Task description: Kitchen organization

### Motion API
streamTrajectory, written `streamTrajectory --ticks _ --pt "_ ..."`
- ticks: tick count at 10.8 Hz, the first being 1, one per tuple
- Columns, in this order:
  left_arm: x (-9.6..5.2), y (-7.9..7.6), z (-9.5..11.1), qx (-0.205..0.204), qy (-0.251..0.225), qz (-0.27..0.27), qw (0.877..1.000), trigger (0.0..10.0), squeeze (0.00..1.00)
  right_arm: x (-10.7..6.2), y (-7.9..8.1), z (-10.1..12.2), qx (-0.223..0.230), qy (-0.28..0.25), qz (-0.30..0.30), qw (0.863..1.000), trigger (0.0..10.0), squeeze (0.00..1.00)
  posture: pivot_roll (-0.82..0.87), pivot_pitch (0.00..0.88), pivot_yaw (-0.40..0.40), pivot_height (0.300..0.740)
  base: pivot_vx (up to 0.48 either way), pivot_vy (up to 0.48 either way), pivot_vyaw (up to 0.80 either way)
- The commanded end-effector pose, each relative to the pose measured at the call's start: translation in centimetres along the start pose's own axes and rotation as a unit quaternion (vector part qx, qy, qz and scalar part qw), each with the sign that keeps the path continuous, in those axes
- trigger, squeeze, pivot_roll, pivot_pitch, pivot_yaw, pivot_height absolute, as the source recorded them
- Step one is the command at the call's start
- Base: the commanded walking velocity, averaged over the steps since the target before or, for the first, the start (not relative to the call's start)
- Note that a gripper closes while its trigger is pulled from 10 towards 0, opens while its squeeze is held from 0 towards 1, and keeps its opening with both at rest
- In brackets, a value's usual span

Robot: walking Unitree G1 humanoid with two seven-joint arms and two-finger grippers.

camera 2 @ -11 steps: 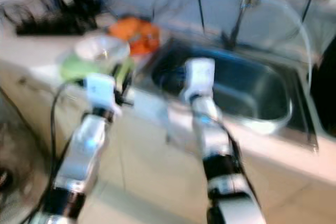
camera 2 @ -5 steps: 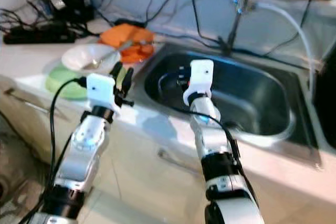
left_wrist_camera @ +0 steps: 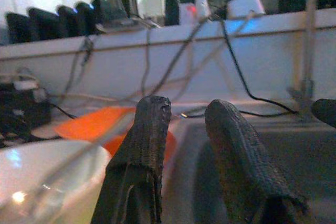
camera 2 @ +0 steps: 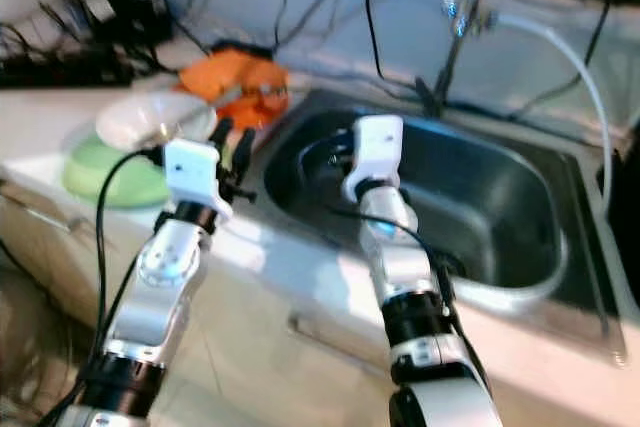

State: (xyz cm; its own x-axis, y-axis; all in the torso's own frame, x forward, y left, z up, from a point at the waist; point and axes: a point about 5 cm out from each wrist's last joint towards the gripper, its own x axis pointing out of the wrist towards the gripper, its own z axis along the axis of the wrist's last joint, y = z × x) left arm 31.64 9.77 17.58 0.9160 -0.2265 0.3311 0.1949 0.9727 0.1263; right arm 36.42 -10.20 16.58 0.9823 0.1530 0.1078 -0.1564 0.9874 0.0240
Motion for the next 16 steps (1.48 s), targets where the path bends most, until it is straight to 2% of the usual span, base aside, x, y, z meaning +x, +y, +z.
streamTrajectory --ticks 1,5,8,10,13,14,16 --pt "0.0 0.8 0.1 0.006 -0.001 0.010 1.000 10.0 0.00 0.3 1.0 0.4 0.003 -0.006 0.015 1.000 10.0 0.00 0.21 0.001 -0.059 0.740 0.360 0.000 0.00" --pt "-0.1 0.5 0.5 -0.003 -0.014 0.003 1.000 10.0 0.00 0.2 1.1 0.3 0.004 -0.003 0.016 1.000 10.0 0.00 0.21 0.001 -0.060 0.740 0.000 0.000 0.00" --pt "0.7 0.8 1.5 0.024 -0.021 0.002 0.999 10.0 0.00 0.3 1.1 0.3 0.005 -0.003 0.017 1.000 10.0 0.00 0.21 0.000 -0.059 0.740 0.000 0.000 0.00" --pt "1.1 1.7 1.3 0.046 0.006 0.018 0.999 10.0 0.00 0.2 1.2 0.2 0.006 -0.003 0.018 1.000 10.0 0.00 0.22 0.000 -0.056 0.740 0.000 0.000 0.00" --pt "0.7 4.3 -0.1 -0.004 0.045 0.101 0.994 10.0 0.00 0.2 1.4 0.1 0.006 -0.001 0.020 1.000 10.0 0.00 0.22 0.000 -0.050 0.740 0.000 0.000 0.00" --pt "0.6 4.9 -0.6 -0.015 0.062 0.118 0.991 10.0 0.00 0.2 1.4 0.0 0.006 -0.001 0.021 1.000 10.0 0.00 0.22 0.000 -0.048 0.740 0.000 0.000 0.00" --pt "0.7 5.1 -0.7 -0.013 0.064 0.126 0.990 10.0 0.00 0.2 1.5 0.0 0.007 -0.001 0.021 1.000 10.0 0.00 0.21 0.000 -0.044 0.740 0.000 0.000 0.00"
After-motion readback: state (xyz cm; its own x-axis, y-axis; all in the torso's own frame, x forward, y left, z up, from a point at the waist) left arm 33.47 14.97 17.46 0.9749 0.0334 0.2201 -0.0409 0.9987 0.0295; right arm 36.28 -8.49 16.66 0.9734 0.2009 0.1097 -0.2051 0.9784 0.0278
